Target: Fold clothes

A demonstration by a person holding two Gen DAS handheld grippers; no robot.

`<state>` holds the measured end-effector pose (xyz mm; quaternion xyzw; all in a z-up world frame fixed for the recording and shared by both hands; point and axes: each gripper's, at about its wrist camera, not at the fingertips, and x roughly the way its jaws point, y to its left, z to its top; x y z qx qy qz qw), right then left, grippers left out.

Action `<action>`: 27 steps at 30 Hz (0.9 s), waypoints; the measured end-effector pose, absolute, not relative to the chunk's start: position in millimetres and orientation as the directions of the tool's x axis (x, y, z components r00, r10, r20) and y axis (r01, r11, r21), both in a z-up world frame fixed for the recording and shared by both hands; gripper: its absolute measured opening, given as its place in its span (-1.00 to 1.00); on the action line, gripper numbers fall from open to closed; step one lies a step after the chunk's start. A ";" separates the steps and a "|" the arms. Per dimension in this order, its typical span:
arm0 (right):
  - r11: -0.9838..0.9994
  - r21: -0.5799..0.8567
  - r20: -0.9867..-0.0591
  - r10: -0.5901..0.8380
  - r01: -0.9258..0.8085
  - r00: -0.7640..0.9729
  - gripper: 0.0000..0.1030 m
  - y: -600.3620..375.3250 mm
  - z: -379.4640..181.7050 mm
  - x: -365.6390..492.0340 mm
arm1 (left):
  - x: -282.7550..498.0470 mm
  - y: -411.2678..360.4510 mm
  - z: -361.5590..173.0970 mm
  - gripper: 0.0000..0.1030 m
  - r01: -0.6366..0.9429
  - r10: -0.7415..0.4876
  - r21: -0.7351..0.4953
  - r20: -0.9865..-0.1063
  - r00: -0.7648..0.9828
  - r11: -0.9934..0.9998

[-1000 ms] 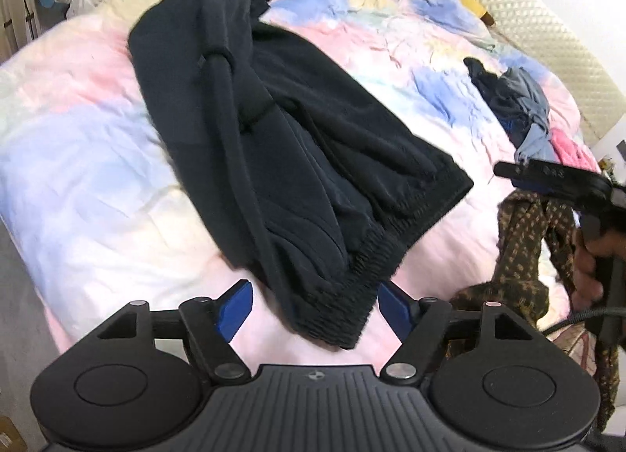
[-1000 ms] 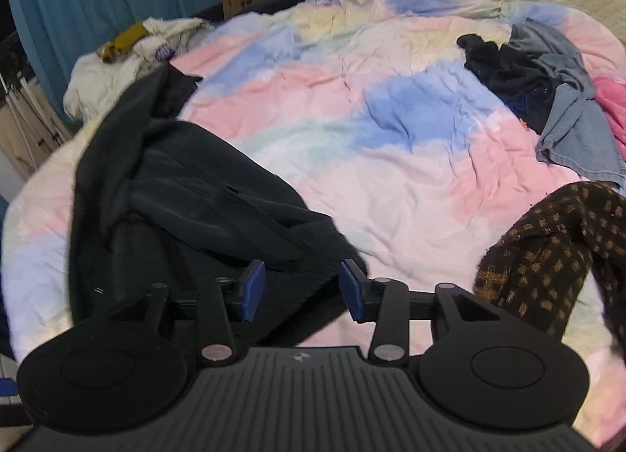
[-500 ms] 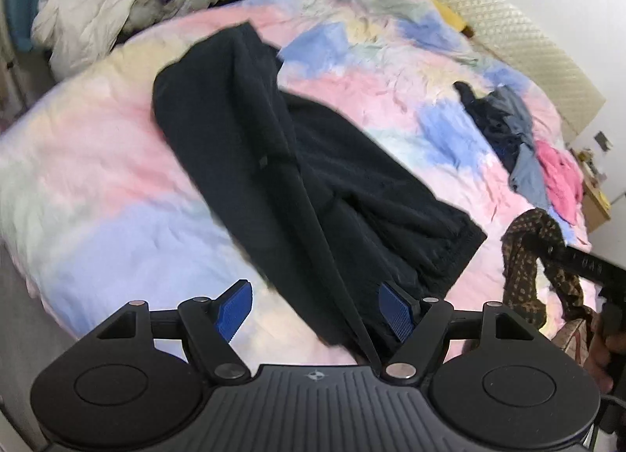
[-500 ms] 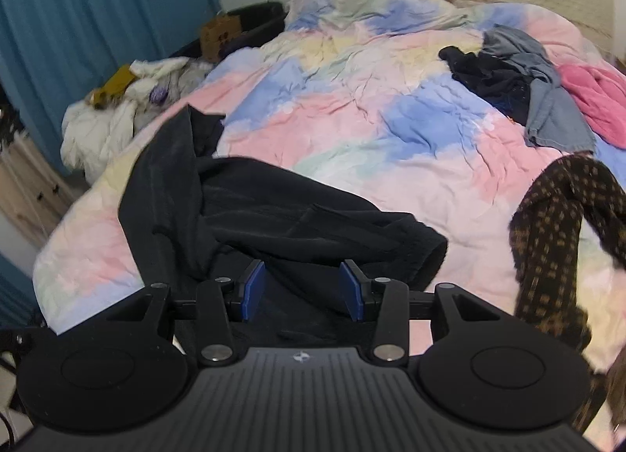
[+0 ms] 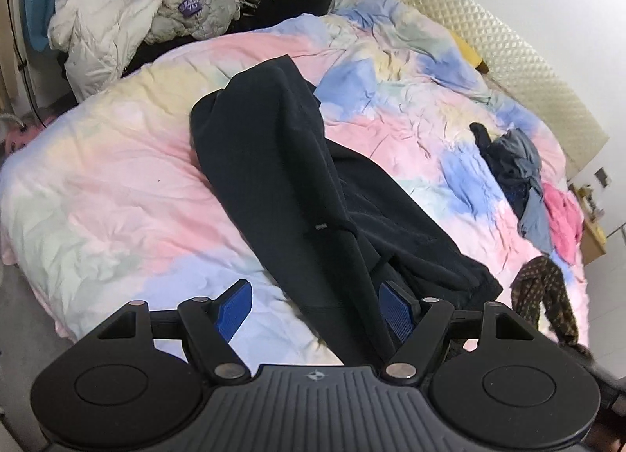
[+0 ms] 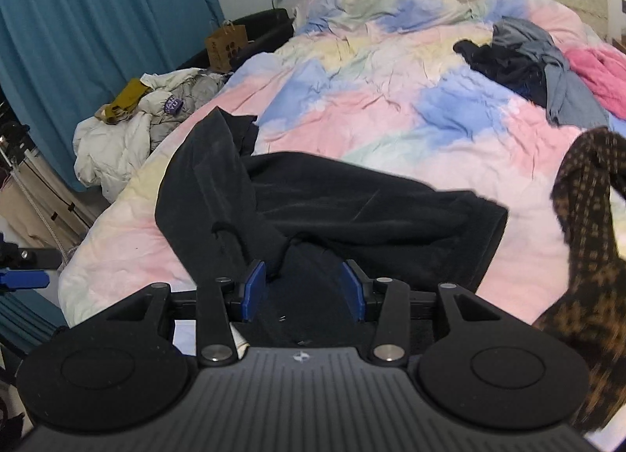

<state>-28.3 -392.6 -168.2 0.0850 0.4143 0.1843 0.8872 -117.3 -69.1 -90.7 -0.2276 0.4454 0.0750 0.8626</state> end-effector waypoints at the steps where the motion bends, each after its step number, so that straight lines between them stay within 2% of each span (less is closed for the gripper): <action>1: 0.921 0.296 -0.706 0.390 -0.253 0.592 -0.11 -382.9 -167.9 -30.8 | -114.9 -59.7 -94.5 0.43 -0.327 -0.086 -0.336 -0.802 0.592 0.883; 10: 0.936 0.330 -0.736 0.336 -0.121 0.589 -0.11 -283.0 -170.0 -35.1 | -101.5 47.9 -98.2 0.43 -0.210 -0.158 -0.324 -0.812 0.562 0.922; 13: 0.935 0.328 -0.739 0.343 -0.135 0.580 0.04 -252.2 -168.7 -31.7 | -102.2 81.5 -96.0 0.43 -0.219 -0.169 -0.343 -0.809 0.562 0.913; 21: 0.923 0.352 -0.742 0.378 -0.159 0.553 0.10 -206.4 -180.2 11.7 | -94.2 149.3 -90.5 0.43 -0.284 -0.132 -0.334 -0.825 0.550 0.899; 27: 0.907 0.372 -0.734 0.417 -0.198 0.536 0.16 -183.2 -199.1 88.8 | -74.5 186.7 -84.9 0.43 -0.363 -0.056 -0.285 -0.847 0.529 0.887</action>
